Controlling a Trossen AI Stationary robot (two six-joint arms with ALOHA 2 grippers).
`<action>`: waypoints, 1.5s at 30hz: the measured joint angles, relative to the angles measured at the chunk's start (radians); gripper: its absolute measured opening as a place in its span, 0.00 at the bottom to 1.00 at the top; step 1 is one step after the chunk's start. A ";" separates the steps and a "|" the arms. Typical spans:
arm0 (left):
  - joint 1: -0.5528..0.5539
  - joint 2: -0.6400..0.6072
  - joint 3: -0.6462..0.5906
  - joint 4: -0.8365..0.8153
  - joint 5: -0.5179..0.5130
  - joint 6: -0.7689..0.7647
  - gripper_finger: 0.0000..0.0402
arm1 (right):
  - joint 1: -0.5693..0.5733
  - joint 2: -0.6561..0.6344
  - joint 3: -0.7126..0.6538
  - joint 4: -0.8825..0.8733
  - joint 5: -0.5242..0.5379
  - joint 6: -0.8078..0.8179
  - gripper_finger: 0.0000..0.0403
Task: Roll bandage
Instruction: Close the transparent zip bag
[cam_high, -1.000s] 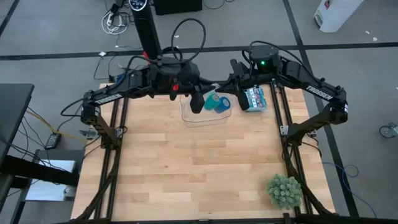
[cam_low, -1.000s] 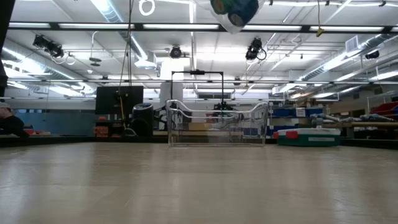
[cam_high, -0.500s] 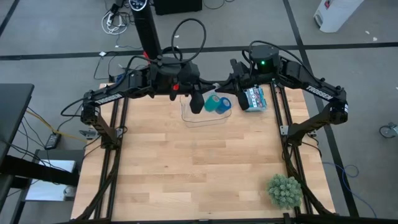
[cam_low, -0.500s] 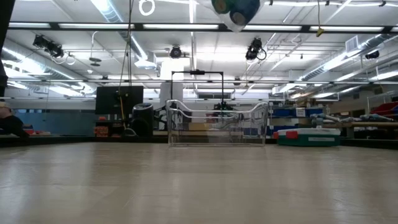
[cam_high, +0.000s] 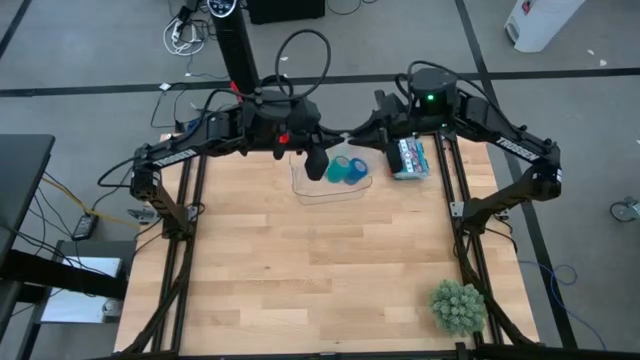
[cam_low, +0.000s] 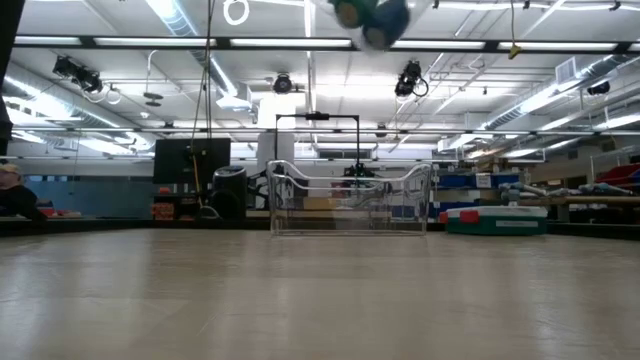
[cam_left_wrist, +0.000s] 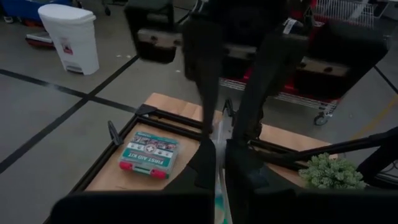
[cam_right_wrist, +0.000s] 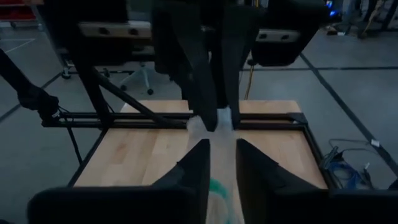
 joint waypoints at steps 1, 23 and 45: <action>0.000 0.000 0.000 0.000 0.002 0.000 0.05 | 0.000 0.004 -0.001 0.000 0.001 0.003 0.19; 0.007 0.000 0.000 0.016 0.024 -0.030 0.05 | 0.008 0.082 -0.002 0.070 -0.069 -0.026 0.09; 0.006 -0.001 0.001 -0.119 0.043 -0.045 0.05 | -0.017 0.057 -0.002 0.013 -0.073 -0.032 0.00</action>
